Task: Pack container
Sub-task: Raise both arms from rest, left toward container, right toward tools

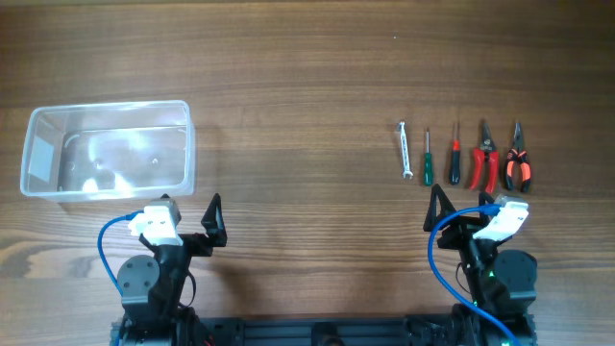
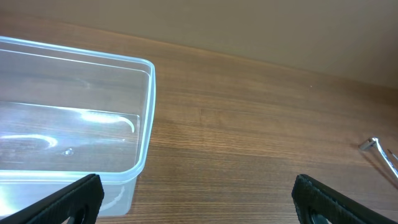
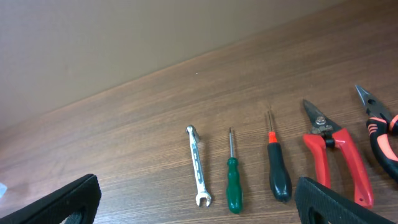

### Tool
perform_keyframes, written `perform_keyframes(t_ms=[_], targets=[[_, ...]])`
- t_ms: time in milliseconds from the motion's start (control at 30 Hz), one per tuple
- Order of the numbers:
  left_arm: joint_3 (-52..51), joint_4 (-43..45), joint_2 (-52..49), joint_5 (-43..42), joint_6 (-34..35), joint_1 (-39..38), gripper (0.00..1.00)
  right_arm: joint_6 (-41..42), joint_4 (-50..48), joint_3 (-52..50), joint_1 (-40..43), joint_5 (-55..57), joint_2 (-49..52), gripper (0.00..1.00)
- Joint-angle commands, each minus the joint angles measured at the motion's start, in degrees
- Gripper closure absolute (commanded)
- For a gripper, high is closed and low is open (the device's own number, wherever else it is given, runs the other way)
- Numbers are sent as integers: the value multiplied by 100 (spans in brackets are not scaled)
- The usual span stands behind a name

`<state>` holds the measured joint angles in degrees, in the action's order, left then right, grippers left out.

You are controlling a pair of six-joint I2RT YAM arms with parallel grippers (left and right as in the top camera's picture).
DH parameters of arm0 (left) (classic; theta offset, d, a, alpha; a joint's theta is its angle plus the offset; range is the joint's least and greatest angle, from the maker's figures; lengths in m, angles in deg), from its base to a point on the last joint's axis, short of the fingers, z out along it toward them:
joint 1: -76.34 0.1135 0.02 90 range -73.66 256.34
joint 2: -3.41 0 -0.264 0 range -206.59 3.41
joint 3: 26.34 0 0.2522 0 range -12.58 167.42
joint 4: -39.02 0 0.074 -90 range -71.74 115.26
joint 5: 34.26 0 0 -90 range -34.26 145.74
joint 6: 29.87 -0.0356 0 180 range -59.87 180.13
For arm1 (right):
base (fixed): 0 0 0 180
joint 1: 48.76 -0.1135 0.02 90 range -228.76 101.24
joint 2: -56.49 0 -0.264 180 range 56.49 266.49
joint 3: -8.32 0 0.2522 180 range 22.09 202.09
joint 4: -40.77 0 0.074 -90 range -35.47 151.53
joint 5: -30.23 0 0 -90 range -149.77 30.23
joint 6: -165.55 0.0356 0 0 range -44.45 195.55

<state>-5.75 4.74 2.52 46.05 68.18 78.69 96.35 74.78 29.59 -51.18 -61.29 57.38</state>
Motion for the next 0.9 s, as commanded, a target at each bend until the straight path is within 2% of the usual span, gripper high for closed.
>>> perform_keyframes(t_ms=[0, 233, 367, 500, 667, 867], targets=[[-63, 20, 50, 35, 11, -26, 0, 531, -26, -42, 24, -92, -72, 0], [-63, 24, 50, 33, 13, -26, 0, 562, -26, -42, 24, -118, -72, 0], [-61, 42, 50, 33, 13, -26, 0, 1563, -15, -39, 24, -199, -68, 0], [168, 46, 50, 13, 39, -26, 0, 1478, -17, 160, 24, -592, 363, 0], [1102, -50, -636, 599, 42, -26, 0, 662, -164, 1241, 24, -581, 1993, 0], [2691, -70, -3331, 890, 33, -26, 0, 546, 297, 3477, 26, -638, 4717, 0]])
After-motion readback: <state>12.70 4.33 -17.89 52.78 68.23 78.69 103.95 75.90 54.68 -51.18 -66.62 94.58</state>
